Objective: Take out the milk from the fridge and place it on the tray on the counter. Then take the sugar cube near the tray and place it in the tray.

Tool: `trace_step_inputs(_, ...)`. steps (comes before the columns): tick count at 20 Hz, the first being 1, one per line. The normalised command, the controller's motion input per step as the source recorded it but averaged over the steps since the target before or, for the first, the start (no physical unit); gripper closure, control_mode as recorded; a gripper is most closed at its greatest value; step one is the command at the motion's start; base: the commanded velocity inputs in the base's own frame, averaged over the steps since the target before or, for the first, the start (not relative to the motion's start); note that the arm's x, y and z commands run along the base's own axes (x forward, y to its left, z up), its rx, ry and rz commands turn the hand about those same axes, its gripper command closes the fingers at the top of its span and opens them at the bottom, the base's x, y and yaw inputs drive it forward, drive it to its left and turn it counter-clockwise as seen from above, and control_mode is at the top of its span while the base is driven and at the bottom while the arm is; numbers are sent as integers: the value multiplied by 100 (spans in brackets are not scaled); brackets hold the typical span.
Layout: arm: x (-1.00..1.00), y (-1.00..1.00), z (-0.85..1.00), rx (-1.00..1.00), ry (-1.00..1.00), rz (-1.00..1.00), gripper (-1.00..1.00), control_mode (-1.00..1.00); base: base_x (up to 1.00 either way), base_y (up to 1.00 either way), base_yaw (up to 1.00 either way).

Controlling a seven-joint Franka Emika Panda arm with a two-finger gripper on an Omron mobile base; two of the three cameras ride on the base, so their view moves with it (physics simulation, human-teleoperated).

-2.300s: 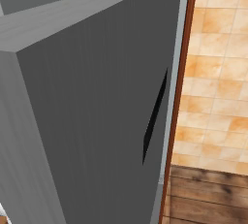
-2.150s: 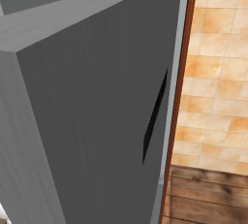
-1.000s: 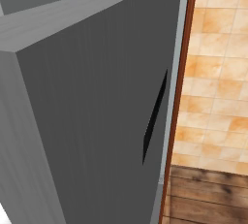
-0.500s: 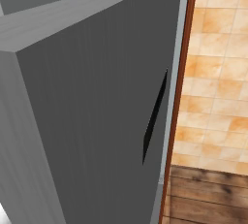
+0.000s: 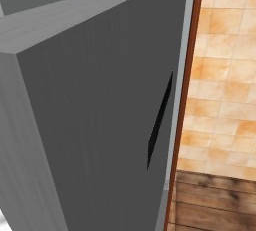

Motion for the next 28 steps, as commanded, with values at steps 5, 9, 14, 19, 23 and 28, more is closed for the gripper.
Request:
trace_step_inputs(5,28,0,-21,0,0,0,-100,-100,0,0,0)
trace_step_inputs(9,30,0,-8,0,0,0,-100,-100,0,0,0)
trace_step_inputs(14,24,0,-2,0,0,0,-100,-100,0,0,0)
trace_step_inputs(19,34,0,-22,0,-5,0,-100,-100,0,0,0)
trace_step_inputs(23,30,0,-24,0,-6,0,-100,-100,0,0,0)
trace_step_inputs(28,21,0,-13,0,-2,0,-100,-100,0,0,0)
